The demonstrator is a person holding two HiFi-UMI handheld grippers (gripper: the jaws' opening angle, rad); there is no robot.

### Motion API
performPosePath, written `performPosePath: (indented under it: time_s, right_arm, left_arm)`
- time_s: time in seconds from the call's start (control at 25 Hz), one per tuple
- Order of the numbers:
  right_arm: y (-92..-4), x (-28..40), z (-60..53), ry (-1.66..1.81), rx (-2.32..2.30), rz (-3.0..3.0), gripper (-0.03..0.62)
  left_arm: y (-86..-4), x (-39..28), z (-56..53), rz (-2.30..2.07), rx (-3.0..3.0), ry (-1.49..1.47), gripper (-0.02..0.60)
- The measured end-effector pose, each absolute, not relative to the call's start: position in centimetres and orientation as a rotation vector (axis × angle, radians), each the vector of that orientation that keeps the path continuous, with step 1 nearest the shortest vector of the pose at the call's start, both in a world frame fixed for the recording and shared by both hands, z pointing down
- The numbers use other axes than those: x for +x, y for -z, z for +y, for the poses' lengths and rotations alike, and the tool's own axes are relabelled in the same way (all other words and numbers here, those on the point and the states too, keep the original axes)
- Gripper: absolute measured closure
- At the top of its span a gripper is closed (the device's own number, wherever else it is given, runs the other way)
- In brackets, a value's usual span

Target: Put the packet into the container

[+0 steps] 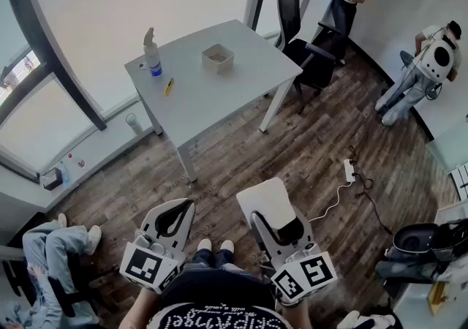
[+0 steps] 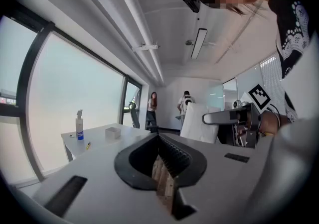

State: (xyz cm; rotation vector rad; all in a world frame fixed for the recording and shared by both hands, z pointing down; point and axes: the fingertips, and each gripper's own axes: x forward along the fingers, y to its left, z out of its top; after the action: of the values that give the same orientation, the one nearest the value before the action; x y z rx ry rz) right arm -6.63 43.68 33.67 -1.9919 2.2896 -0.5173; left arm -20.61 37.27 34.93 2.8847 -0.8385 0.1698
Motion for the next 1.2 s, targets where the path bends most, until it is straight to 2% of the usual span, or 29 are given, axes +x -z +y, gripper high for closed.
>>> performPosePath:
  time_s: [0.88,1.2]
  right_arm:
    - [-34.4,-0.2,45.2,0.545,-1.921,2.289,0.319]
    - [-35.3,1.0,43.9,0.577,-1.903,2.317,0.319]
  left_arm:
    - [-34.9,-13.8,39.0,-0.851,2.880,-0.153,0.574]
    - [-35.8,-13.7,37.7,-0.917,2.835,-0.156,0.574]
